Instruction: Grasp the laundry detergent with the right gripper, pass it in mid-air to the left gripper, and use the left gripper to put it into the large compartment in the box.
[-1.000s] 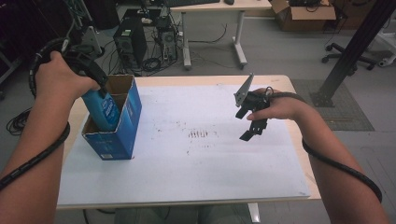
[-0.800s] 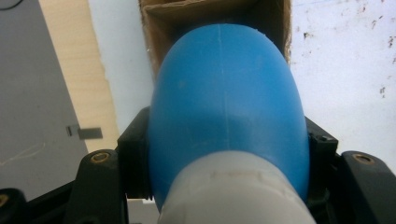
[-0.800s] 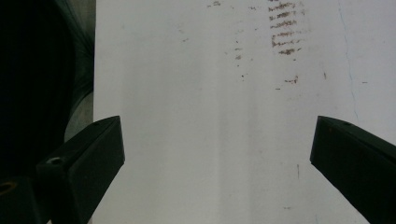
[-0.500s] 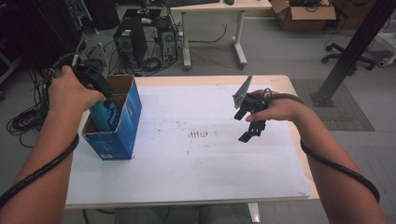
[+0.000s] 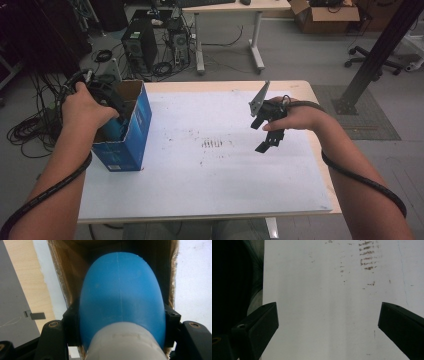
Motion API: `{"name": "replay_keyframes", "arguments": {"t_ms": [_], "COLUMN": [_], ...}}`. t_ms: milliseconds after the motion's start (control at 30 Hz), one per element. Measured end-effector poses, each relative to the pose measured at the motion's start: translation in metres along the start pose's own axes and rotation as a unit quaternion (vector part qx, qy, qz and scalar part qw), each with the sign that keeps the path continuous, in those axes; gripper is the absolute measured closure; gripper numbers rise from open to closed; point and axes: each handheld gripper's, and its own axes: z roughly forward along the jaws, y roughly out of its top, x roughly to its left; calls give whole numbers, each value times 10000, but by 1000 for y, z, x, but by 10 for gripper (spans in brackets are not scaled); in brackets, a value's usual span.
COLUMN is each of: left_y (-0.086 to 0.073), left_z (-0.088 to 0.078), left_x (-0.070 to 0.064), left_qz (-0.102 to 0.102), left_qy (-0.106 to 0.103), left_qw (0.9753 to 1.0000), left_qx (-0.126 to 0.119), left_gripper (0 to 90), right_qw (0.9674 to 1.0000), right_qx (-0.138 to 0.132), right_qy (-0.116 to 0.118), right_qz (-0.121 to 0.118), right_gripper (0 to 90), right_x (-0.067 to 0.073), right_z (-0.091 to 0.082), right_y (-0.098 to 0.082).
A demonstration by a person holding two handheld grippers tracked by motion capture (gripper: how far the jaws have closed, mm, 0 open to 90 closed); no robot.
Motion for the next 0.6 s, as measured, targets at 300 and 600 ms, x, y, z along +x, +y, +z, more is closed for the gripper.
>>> {"name": "replay_keyframes", "arguments": {"t_ms": [300, 600], "left_y": [0, 0], "left_z": [11, 20], "left_x": [0, 0], "left_qz": [1, -2], "left_qy": [71, 68], "left_qw": [10000, 10000], "left_qx": [23, 57], "left_gripper": [377, 377], "right_qw": [10000, 9999], "right_qx": [95, 104], "right_qy": [5, 40], "right_qz": [25, 26], "right_gripper": [30, 30], "right_x": [-1, -2], "right_z": [-4, -2], "right_y": [1, 0]}}
